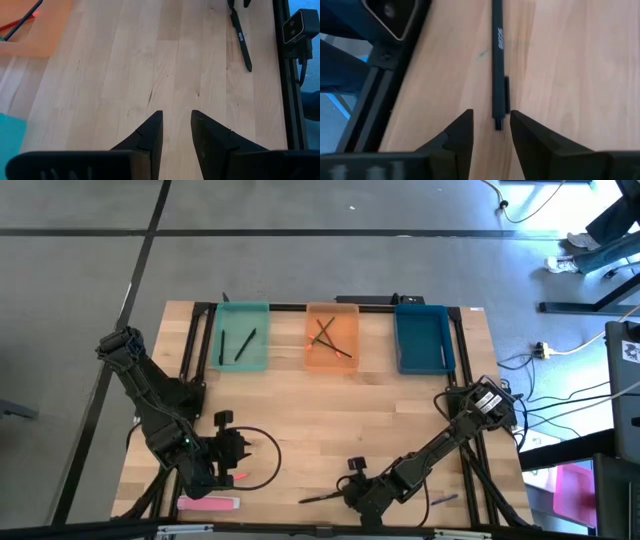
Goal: Sort crayons/erasers/pens/pencils in bins
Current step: Put the black pen into the green bin
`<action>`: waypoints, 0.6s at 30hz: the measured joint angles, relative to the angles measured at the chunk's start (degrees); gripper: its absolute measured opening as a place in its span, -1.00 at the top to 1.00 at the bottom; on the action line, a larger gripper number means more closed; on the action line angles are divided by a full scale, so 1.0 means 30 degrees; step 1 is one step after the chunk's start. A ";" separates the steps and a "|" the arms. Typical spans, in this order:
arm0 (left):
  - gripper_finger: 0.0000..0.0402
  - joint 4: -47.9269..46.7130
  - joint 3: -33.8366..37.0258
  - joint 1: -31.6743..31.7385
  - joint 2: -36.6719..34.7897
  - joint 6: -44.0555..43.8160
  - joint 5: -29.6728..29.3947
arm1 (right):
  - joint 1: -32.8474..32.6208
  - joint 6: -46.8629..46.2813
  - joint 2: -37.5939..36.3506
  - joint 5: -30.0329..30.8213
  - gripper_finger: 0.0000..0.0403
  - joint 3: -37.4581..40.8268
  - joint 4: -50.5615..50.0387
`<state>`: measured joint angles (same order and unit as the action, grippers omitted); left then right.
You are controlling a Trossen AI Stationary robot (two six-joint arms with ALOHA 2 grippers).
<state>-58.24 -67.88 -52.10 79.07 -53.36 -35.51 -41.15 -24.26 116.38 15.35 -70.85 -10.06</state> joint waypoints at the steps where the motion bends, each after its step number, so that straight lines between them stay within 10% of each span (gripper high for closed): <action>1: 0.53 0.0006 0.0000 -0.0004 0.0000 0.0007 0.0003 | 0.0000 0.0197 -0.0001 0.0000 0.33 0.0000 0.0106; 18: 0.53 0.0008 0.0000 -0.0007 0.0000 0.0000 0.0007 | 0.0182 0.0621 0.0947 0.0277 0.38 -0.0073 0.0234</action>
<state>-58.21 -67.88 -52.12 79.07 -53.36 -35.48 -40.60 -22.39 119.22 16.19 -71.07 -9.36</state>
